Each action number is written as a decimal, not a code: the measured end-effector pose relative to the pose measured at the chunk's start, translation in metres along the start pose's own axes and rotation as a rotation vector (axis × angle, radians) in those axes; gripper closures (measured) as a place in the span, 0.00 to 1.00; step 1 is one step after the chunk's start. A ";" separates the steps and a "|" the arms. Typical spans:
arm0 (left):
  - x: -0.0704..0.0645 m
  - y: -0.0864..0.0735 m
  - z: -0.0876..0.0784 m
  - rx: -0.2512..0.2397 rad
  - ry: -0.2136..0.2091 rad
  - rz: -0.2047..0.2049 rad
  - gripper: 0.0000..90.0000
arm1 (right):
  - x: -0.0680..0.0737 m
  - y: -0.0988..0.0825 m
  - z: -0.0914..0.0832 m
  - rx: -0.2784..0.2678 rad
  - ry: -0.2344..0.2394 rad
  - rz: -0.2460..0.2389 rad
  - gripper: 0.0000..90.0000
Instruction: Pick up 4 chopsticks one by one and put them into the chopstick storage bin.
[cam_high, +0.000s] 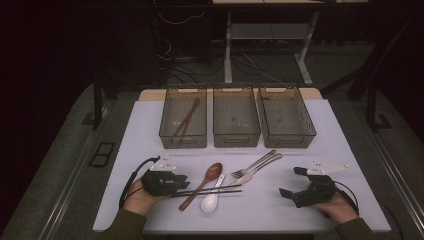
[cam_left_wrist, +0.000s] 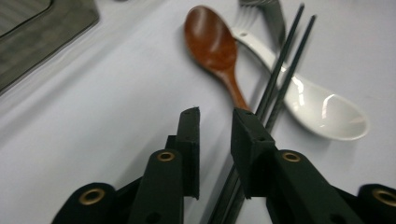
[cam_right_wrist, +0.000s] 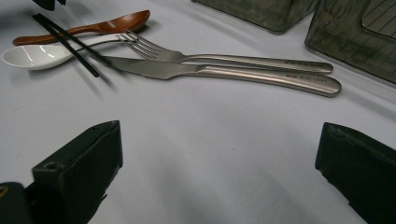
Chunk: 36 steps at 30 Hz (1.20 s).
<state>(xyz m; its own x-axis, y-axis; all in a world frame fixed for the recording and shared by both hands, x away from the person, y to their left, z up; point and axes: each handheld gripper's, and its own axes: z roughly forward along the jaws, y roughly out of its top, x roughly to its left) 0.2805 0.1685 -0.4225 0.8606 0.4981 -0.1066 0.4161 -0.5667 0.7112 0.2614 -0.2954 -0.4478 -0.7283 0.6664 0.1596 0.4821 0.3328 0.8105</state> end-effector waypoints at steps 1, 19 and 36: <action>-0.002 0.001 0.000 -0.004 -0.009 0.007 0.78 | 0.000 0.000 0.000 0.000 0.000 0.000 0.01; -0.021 0.001 0.010 0.025 -0.116 0.098 0.82 | 0.001 0.000 0.001 0.001 0.003 -0.002 0.01; -0.022 -0.002 0.018 0.066 -0.111 0.160 0.88 | 0.001 0.000 0.001 0.002 0.006 -0.004 0.01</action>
<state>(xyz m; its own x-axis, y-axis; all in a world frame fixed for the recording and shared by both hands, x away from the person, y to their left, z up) 0.2659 0.1466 -0.4340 0.9428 0.3249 -0.0751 0.2871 -0.6762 0.6785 0.2613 -0.2944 -0.4482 -0.7333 0.6610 0.1594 0.4801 0.3373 0.8098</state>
